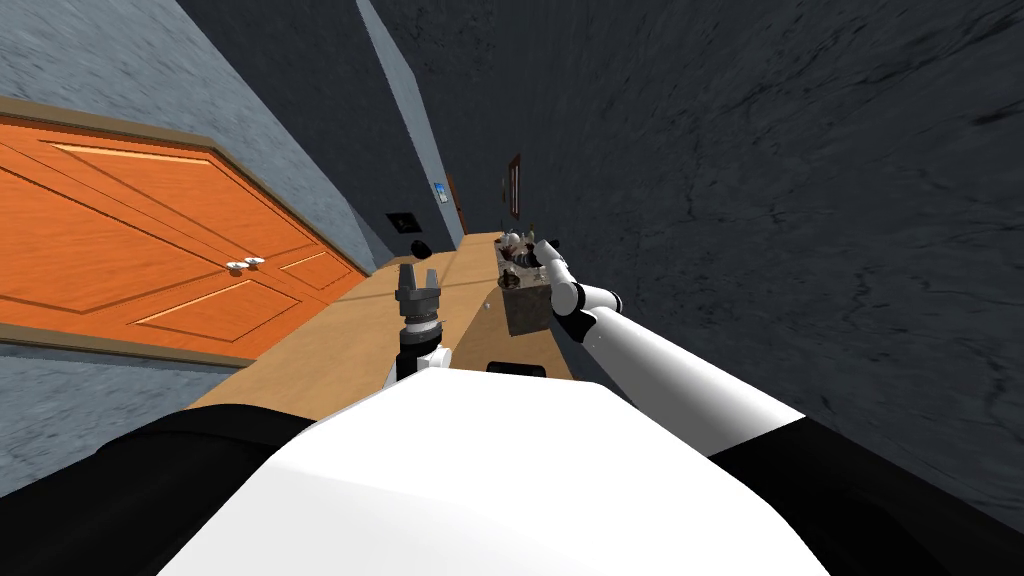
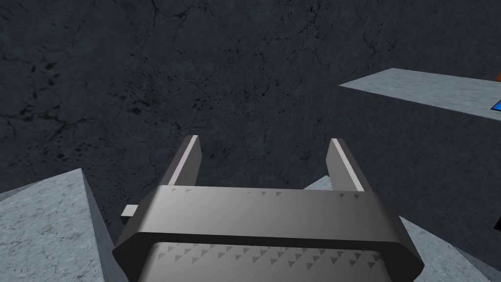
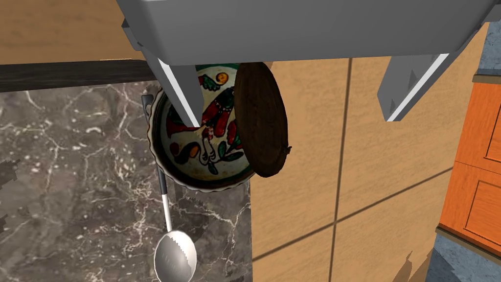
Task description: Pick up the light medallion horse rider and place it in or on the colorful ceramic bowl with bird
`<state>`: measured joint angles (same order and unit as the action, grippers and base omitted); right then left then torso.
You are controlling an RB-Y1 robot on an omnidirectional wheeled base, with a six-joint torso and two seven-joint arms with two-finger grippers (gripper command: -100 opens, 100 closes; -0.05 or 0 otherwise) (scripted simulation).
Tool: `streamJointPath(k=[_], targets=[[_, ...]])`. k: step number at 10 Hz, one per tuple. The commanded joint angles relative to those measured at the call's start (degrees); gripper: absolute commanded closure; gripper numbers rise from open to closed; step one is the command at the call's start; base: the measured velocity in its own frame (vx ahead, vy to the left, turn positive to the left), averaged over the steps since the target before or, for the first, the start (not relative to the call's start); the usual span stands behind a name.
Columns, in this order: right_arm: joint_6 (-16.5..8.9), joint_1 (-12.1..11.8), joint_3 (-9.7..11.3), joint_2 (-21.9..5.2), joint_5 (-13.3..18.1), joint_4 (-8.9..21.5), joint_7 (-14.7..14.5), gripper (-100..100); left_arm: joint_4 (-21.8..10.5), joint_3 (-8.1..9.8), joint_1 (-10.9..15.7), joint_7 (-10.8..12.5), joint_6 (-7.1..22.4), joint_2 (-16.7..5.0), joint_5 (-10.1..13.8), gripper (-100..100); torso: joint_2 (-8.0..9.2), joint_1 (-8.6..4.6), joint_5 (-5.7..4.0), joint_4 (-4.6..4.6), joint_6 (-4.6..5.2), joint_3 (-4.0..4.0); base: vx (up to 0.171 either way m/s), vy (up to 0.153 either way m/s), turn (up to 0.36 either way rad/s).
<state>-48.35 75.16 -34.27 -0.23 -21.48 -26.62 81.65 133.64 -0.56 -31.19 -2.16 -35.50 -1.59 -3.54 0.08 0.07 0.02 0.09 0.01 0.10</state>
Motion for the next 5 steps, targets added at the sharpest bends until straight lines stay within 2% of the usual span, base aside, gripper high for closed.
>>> streamJointPath(k=[1, 5], targets=[[0.0, 0.0, 0.0, 0.0, 0.0, 0.0, 0.0, 0, 0.0, 0.0, 0.0, 0.0, 0.0, 0.0, 0.0, 0, 0.0, 0.0, 0.0, 0.0, 0.0, 0.0, 0.0, 0.0, 0.0], [0.0, 0.0, 0.0, 0.0, 0.0, 0.0, 0.0, 0, 0.0, 0.0, 0.0, 0.0, 0.0, 0.0, 0.0, 0, -0.03, 0.05, 0.01, -0.01, 0.0, -0.02, 0.0, 0.0, 0.0]])
